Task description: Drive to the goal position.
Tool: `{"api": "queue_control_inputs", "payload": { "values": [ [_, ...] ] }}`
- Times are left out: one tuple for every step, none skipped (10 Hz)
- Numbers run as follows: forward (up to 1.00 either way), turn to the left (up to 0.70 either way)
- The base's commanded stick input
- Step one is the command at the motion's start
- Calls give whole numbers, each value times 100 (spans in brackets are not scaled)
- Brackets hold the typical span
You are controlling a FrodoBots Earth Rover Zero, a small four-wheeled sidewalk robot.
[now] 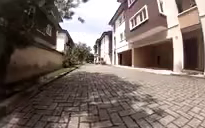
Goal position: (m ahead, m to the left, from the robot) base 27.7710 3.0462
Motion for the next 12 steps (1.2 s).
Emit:
{"api": "queue_control_inputs", "payload": {
  "values": [
    [50,0],
    [50,0],
    [50,0],
    [50,0],
    [50,0],
    [50,0],
    [50,0],
    [50,0],
    [50,0],
    [50,0],
    [50,0],
    [50,0]
  ]
}}
